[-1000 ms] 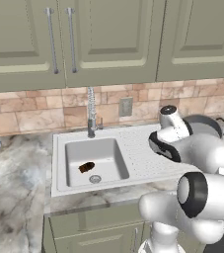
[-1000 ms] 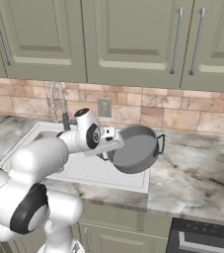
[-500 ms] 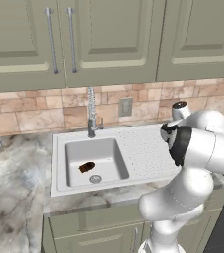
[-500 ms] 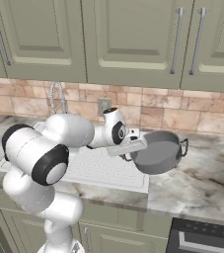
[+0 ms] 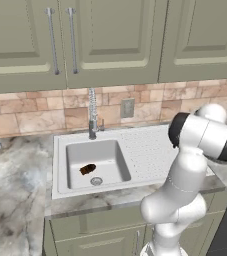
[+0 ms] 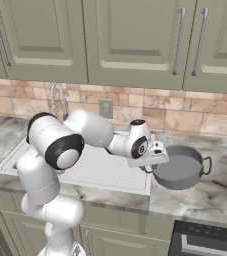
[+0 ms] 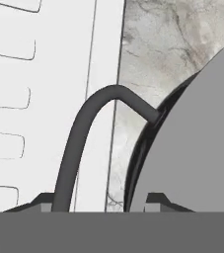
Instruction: Dump the sweet potato from the pot into the sink. Then turn on the water and wash the sweet potato. Then turn off the water and put the sweet potato back in the pot.
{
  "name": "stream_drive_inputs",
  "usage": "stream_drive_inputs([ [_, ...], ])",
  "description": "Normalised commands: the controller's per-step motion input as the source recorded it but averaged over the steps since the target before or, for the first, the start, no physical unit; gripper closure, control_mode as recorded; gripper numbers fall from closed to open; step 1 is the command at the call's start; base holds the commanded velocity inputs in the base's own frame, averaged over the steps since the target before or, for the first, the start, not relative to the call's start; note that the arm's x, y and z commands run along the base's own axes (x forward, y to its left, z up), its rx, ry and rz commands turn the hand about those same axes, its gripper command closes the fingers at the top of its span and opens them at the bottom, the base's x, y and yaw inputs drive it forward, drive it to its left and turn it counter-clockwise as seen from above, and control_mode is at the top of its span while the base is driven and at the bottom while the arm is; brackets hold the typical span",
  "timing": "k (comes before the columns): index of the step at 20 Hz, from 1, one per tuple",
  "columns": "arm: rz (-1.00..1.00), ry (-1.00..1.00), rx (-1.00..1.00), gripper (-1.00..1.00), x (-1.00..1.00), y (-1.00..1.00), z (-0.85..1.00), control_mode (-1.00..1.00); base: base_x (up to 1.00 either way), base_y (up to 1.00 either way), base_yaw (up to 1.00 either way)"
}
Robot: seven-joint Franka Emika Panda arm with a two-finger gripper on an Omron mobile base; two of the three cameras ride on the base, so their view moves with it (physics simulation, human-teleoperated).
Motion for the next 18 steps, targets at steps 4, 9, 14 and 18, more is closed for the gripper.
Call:
stream_drive_inputs([
  [4, 0.04, 0.0, 0.11, 1.0, 0.14, -0.45, -0.44, -1.0, 0.0, 0.0, 0.0],
  [9, 0.02, 0.0, 0.02, 1.0, 0.18, -0.44, -0.19, -1.0, 0.0, 0.0, 0.0],
  [14, 0.01, 0.0, 0.0, 1.0, 0.06, -0.32, -0.13, -1.0, 0.0, 0.0, 0.0],
  [18, 0.0, 0.0, 0.0, -1.0, 0.0, -0.04, -0.19, -1.0, 0.0, 0.0, 0.0],
])
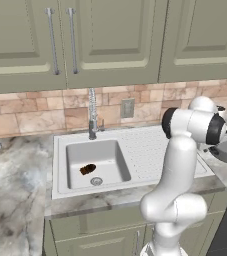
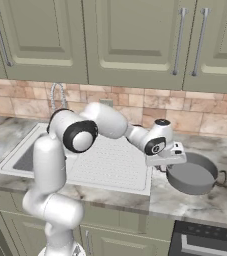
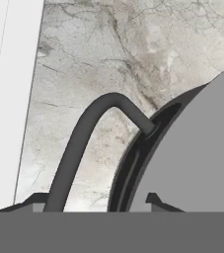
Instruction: Dump the sweet potato from the pot into the sink. Then turn on the water and wash the sweet potato. Then turn off the water and put the sweet potato back in the pot.
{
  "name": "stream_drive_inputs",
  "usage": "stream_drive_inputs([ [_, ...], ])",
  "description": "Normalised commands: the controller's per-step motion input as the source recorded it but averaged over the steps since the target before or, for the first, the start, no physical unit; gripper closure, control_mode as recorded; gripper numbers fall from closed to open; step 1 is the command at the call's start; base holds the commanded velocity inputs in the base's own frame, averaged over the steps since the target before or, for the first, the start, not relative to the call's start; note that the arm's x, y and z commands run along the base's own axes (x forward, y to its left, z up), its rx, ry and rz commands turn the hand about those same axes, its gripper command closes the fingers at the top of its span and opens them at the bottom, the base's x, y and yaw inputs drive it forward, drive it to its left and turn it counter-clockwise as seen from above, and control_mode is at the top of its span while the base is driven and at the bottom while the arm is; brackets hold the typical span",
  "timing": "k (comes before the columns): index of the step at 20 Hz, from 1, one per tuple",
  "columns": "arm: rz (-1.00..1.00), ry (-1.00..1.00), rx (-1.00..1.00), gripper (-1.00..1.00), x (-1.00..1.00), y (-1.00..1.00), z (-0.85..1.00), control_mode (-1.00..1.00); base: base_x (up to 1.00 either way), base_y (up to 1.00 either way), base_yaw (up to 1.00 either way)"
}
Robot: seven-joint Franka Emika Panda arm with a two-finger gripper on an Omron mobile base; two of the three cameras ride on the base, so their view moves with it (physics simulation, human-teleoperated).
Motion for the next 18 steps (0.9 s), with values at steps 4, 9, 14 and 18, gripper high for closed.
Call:
stream_drive_inputs([
  [4, 0.0, 0.0, 0.0, -1.0, 0.0, 0.0, -0.03, -1.0, 0.0, 0.0, 0.0],
  [9, 0.0, -0.02, 0.0, -1.0, -0.04, 0.0, 0.01, -1.0, 0.0, 0.0, 0.0],
  [14, 0.0, -0.07, 0.0, -1.0, -0.13, 0.13, 0.26, -1.0, 0.0, 0.0, 0.0],
  [18, -0.01, -0.1, 0.0, -1.0, -0.28, 0.4, 0.56, -1.0, 0.0, 0.0, 0.0],
])
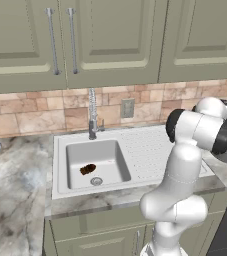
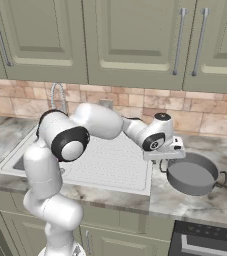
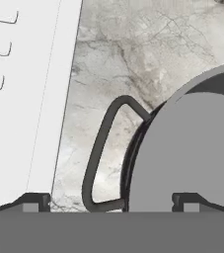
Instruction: Dump the sweet potato from the pot into the sink. Then turn on the water and wash the sweet potato. Then turn off the water and put the sweet potato back in the pot.
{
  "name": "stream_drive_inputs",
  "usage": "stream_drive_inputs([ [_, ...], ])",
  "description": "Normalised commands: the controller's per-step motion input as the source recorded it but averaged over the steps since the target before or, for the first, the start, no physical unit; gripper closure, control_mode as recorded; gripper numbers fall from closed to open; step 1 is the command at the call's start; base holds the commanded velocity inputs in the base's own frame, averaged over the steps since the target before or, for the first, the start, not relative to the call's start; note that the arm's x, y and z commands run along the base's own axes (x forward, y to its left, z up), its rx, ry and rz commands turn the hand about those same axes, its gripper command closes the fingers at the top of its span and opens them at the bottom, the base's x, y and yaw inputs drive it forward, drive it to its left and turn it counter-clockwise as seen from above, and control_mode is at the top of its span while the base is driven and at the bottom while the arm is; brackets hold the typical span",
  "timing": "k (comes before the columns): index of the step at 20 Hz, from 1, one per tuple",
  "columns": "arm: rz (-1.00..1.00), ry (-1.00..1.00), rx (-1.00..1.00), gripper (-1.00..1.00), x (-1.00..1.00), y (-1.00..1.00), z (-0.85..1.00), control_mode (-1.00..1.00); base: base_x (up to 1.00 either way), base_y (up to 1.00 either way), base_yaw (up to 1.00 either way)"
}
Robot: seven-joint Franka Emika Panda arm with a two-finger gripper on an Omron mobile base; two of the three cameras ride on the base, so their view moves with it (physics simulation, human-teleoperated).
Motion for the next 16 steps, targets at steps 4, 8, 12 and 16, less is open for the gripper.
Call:
stream_drive_inputs([
  [4, -0.02, -0.11, 0.0, -1.0, -0.39, 0.58, 0.67, -1.0, 0.0, 0.0, 0.0],
  [8, 0.0, -0.08, 0.0, -1.0, -0.44, 0.7, 0.5, -1.0, 0.0, 0.0, 0.0],
  [12, 0.0, -0.06, 0.05, -1.0, -0.32, 0.74, 0.34, -1.0, 0.0, 0.0, 0.0],
  [16, 0.02, -0.01, 0.17, -1.0, -0.04, 0.66, 0.25, -1.0, 0.0, 0.0, 0.0],
])
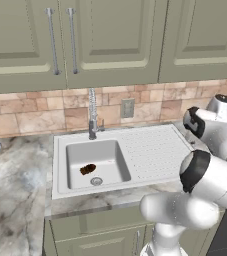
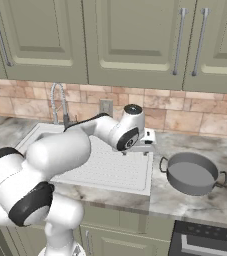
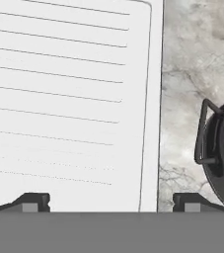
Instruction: Dump the sweet potato from the pot into the sink. Then turn on the water and wash the sweet potato. Then turn off the water and put the sweet potato back in the pot.
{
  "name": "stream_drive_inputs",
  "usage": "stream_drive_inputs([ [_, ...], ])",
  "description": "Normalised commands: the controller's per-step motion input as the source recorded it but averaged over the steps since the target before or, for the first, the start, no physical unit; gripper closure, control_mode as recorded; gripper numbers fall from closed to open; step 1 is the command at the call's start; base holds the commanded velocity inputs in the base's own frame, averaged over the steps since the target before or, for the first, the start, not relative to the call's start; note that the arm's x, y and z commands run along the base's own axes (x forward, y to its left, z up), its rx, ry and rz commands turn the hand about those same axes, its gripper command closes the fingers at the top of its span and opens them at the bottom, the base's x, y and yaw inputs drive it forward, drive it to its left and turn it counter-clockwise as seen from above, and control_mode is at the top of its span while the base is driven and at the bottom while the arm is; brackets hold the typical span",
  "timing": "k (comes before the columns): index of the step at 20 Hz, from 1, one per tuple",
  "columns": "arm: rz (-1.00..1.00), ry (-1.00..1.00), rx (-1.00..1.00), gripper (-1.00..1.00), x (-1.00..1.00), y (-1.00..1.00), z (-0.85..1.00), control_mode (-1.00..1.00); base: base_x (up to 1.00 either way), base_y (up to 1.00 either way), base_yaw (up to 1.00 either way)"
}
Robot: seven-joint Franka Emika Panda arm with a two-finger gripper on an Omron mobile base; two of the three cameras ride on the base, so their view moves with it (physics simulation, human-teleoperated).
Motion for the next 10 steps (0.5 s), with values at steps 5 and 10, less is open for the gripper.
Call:
stream_drive_inputs([
  [5, 0.06, 0.0, 0.26, -1.0, 0.0, 0.49, 0.15, -1.0, 0.0, 0.0, 0.0],
  [10, 0.07, -0.02, 0.26, -1.0, 0.08, 0.45, 0.04, -1.0, 0.0, 0.0, 0.0],
])
